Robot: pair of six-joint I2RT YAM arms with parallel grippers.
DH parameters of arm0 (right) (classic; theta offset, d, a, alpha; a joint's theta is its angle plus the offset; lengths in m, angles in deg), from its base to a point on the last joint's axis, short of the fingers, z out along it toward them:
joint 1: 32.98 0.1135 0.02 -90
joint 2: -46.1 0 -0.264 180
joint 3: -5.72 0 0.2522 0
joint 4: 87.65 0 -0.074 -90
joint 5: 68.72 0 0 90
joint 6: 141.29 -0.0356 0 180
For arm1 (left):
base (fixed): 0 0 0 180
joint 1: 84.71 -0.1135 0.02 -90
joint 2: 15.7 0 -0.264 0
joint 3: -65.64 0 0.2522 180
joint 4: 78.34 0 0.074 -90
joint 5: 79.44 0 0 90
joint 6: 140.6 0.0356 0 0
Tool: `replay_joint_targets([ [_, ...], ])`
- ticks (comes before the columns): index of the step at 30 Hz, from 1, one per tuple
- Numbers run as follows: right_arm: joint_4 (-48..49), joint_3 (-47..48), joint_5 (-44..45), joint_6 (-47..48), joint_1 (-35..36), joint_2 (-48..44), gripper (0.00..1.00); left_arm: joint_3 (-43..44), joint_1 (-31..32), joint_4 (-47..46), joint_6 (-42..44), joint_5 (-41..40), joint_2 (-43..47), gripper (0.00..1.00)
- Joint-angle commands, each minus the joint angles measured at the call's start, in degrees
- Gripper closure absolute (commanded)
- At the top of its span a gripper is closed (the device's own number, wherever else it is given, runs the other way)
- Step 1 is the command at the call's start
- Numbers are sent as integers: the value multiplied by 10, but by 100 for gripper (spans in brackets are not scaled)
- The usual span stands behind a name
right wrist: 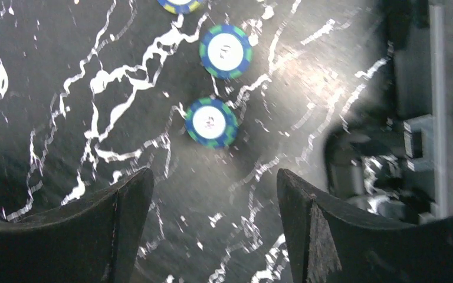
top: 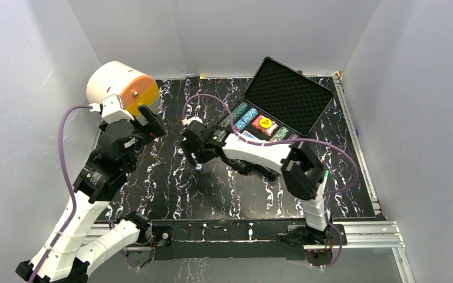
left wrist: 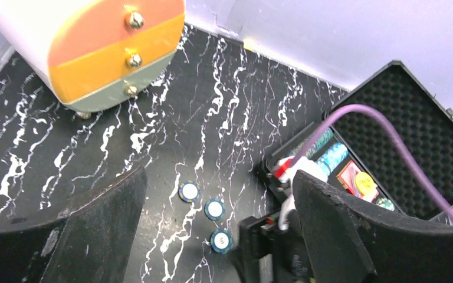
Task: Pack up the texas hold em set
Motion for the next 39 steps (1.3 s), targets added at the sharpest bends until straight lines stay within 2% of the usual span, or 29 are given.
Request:
replay_joint_targets([
  [1, -9, 87, 63, -68, 9, 65, 16, 26, -3, 34, 21, -43, 7, 7],
  [6, -4, 134, 57, -75, 12, 121, 15, 27, -3, 45, 20, -52, 16, 6],
  [12, -35, 183, 59, -71, 13, 181, 21, 11, -3, 48, 8, -51, 20, 5],
  [16, -69, 202, 73, -74, 14, 206, 27, 3, -3, 51, 1, -46, 19, 5],
  [22, -73, 170, 61, -64, 14, 200, 34, -5, -3, 53, -7, -41, 17, 4],
  [25, -85, 170, 37, -55, 14, 203, 43, -9, -3, 53, -11, -39, 17, 4],
  [29, -108, 167, 23, -57, 14, 204, 50, -13, -3, 53, -13, -39, 16, 4],
  [35, -111, 164, 1, -58, 14, 202, 48, -17, -3, 53, -15, -38, 16, 4],
  [39, -127, 179, 0, -55, 14, 206, 36, -18, -3, 54, -15, -39, 16, 4],
])
